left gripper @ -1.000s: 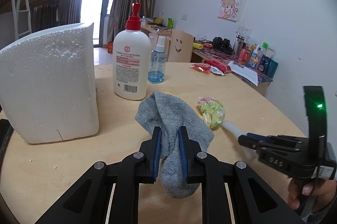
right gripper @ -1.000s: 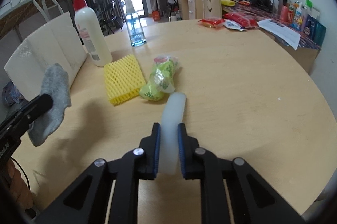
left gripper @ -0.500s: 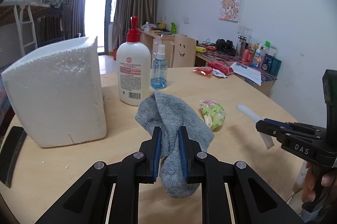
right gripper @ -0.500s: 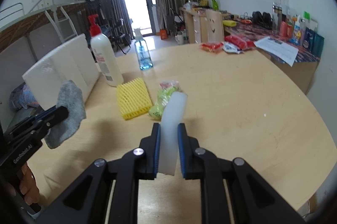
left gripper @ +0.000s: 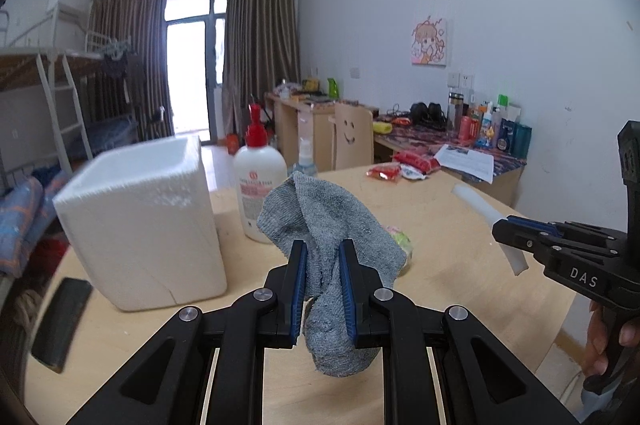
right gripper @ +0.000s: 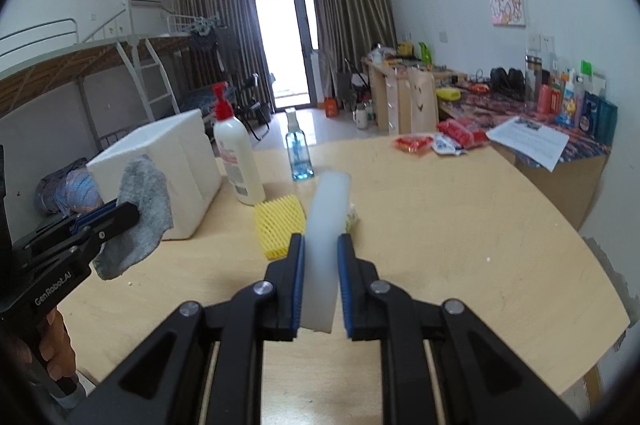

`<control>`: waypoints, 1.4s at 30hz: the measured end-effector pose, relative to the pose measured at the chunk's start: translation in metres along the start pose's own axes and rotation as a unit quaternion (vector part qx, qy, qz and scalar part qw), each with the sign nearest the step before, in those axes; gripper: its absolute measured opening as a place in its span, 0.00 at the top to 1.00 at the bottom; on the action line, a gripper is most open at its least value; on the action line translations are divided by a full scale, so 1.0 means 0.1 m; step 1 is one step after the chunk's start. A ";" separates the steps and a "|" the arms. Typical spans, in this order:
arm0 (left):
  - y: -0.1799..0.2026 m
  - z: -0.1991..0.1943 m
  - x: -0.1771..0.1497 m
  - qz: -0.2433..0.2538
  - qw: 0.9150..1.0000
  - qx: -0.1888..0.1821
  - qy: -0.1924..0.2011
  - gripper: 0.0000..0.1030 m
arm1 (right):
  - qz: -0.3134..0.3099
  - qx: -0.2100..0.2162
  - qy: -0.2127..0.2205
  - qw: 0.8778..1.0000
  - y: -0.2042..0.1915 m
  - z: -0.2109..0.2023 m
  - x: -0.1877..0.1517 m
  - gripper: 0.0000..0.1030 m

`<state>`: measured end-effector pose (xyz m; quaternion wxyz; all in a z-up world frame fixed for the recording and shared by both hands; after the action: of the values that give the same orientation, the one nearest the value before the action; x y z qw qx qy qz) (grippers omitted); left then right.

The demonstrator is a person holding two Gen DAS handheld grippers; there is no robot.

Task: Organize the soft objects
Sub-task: 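Carry the sock and white tube in both grippers over the foam box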

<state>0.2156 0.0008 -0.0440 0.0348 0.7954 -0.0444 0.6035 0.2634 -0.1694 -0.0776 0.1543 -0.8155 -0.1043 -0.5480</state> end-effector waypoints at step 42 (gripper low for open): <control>-0.70 -1.12 0.37 0.009 0.977 0.192 0.093 0.83 | -0.080 0.188 0.091 0.975 -1.20 -0.33 0.35 0.81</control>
<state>0.1262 0.0817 0.0213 -0.1205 0.7274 0.0685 0.6721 0.2074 -0.0697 -0.0166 0.2697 -0.7074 -0.2560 -0.6011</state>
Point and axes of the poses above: each gripper's, at about its wrist camera, not at the fingertips, and z roughly the way its jaws point, y to its right, x to its top, the point moved 10 cm from there along z, roughly the way its jaws point, and after that the axes turned 8 degrees about y, right-handed, at the moved point
